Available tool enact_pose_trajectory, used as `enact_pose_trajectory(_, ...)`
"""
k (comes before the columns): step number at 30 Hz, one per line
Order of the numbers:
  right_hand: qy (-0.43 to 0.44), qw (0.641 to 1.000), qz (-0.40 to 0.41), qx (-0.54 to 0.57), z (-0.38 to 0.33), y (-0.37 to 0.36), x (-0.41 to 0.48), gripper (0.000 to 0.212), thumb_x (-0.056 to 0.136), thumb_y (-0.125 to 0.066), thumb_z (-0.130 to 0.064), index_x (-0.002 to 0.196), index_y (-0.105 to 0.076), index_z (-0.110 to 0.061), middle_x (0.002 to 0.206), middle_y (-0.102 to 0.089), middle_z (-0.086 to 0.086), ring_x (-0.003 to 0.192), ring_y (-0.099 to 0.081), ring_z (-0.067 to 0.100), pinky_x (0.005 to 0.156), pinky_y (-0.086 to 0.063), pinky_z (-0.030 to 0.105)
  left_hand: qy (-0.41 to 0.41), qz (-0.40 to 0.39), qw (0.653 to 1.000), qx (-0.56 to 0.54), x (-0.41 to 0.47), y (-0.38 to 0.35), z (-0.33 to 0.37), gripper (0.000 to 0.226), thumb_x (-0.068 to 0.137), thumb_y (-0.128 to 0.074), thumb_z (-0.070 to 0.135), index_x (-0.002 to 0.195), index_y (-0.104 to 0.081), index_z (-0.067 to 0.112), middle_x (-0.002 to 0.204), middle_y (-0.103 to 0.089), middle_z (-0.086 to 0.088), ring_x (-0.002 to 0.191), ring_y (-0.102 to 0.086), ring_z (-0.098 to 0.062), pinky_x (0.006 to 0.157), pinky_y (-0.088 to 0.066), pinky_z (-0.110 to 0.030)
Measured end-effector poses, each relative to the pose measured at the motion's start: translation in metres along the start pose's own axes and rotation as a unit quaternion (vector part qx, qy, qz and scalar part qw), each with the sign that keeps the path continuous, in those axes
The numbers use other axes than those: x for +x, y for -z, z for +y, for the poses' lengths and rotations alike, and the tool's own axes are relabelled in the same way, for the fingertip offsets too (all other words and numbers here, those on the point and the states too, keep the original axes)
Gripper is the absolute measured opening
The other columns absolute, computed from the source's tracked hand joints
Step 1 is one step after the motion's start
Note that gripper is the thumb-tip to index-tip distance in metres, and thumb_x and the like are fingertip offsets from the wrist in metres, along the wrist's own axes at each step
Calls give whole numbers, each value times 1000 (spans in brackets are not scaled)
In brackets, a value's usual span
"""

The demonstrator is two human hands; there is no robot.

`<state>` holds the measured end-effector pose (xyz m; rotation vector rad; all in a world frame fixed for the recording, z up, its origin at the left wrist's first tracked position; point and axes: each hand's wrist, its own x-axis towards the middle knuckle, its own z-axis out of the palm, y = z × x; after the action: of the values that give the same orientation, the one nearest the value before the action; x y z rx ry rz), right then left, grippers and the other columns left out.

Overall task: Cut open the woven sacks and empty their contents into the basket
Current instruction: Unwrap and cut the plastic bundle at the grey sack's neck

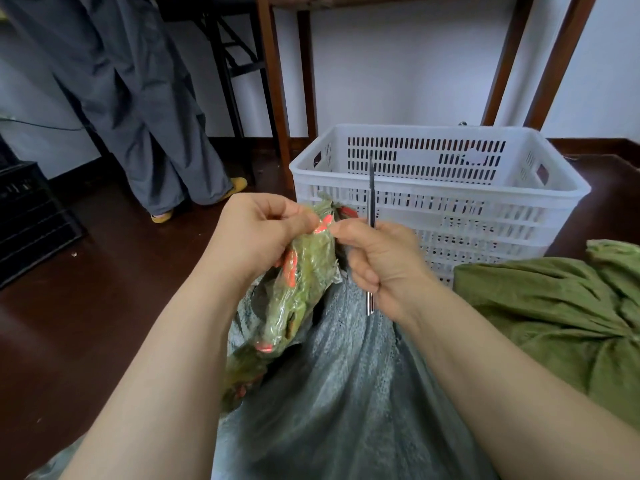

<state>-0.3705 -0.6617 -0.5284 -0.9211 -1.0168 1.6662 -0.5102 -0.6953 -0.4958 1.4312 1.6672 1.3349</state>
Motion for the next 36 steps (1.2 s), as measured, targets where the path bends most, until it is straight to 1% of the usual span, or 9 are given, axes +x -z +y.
enact_pose_trajectory(3,-80,992,-51,84,1,2,1,53,61,-77,-21,106,-60,3,41,-49,-6,26,-26,1,27,-15,14,7,-26,1000,5,0,0,-1,4,81,-74,15,78,-74,11,83,-68,-27,53,-42,-22,40,-33,-18)
enact_pose_trajectory(5,-98,993,-35,63,2,3,-1,55,63,-77,-20,110,-61,3,39,-46,-7,26,-26,1,28,-16,14,7,-53,999,5,-1,-2,-1,5,82,-72,13,83,-75,10,86,-67,-30,52,-42,-21,40,-34,-18)
enact_pose_trajectory(10,3,997,54,-61,-6,1,0,13,76,-73,2,78,-62,-5,43,-45,-1,28,-29,4,30,-18,15,4,-63,998,12,-1,-9,-5,10,84,-70,11,82,-76,18,85,-68,-31,38,-39,-8,39,-36,-17)
enact_pose_trajectory(18,101,976,109,-156,-18,2,3,30,72,-72,5,53,-60,-16,51,-51,0,34,-32,3,36,-26,17,55,69,992,85,-3,2,7,29,73,-80,38,68,-73,11,37,-52,-5,25,-32,-11,37,-29,-16)
enact_pose_trajectory(22,83,985,52,-144,-25,6,0,21,77,-72,2,65,-64,-13,55,-57,9,32,-27,8,34,-19,18,71,-50,984,158,-14,9,42,37,73,-73,51,74,-71,14,71,-68,-15,34,-43,-16,44,-39,-23)
enact_pose_trajectory(26,87,985,15,-146,-24,2,1,17,82,-68,-1,71,-64,-12,52,-64,0,31,-26,7,33,-17,15,57,-135,956,254,-16,3,53,35,70,-82,39,69,-52,21,64,-62,2,50,-64,-16,52,-55,-27)
enact_pose_trajectory(29,89,981,-1,-174,-23,2,0,15,81,-70,-2,72,-66,-14,47,-59,0,31,-25,7,32,-19,14,105,-174,959,197,-15,-2,44,30,71,-83,22,88,-67,3,64,-58,-4,32,-49,-10,37,-41,-17)
enact_pose_trajectory(32,65,979,5,-193,-22,9,1,6,77,-74,-6,79,-69,-9,58,-47,14,32,-24,7,33,-19,14,141,-181,950,212,-12,-3,28,27,78,-78,23,81,-68,-2,60,-51,-5,29,-45,-9,35,-35,-16)
enact_pose_trajectory(36,1,971,46,-234,-26,27,10,49,72,-80,-19,104,-60,12,75,-60,28,36,-22,10,35,-17,18,158,-116,966,167,-5,0,0,29,91,-64,19,67,-53,6,61,-50,-13,26,-40,-13,33,-28,-13)
